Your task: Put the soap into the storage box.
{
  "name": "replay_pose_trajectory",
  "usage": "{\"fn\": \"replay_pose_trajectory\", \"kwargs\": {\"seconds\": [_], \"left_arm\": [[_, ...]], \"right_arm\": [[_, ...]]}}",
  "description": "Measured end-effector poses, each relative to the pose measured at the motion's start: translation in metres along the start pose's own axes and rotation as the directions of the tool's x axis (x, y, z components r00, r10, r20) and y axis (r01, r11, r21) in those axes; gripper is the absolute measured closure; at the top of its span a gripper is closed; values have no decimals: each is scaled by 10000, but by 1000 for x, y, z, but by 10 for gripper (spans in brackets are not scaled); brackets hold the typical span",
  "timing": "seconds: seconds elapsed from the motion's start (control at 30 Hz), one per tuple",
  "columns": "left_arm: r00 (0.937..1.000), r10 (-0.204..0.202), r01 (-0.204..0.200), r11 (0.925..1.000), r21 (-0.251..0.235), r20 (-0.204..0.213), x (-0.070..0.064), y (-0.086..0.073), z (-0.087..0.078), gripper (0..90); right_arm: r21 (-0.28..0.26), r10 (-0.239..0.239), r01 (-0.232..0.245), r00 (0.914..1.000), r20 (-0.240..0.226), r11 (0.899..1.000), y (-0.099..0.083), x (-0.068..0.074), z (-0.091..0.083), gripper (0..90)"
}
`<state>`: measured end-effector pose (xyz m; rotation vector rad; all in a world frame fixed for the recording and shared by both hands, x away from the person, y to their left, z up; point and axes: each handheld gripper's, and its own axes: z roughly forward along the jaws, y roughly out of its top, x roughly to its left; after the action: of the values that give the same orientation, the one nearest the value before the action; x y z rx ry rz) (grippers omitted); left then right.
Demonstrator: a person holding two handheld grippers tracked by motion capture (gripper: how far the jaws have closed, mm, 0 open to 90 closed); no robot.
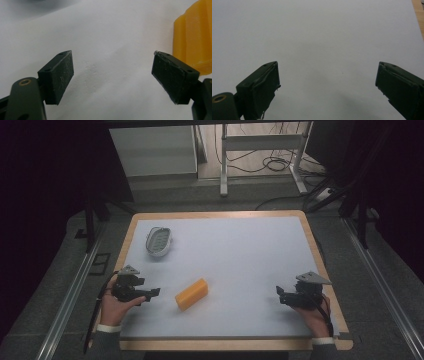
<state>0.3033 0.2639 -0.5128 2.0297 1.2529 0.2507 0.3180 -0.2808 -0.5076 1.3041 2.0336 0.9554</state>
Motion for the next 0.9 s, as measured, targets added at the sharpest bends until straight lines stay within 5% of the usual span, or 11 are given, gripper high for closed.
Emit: {"fn": "replay_pose_trajectory", "kwargs": {"seconds": [0.3, 0.9], "left_arm": [[10000, 24, -24, 9999, -169, -3, -2, 1, -5, 183], [9991, 382, -378, 9990, 233, -190, -7, 5, -3, 182]], "right_arm": [[-94, -20, 20, 10000, 14, 10000, 1, 0, -5, 54], [-222, 294, -293, 9995, 68, 9993, -1, -14, -11, 57]]}}
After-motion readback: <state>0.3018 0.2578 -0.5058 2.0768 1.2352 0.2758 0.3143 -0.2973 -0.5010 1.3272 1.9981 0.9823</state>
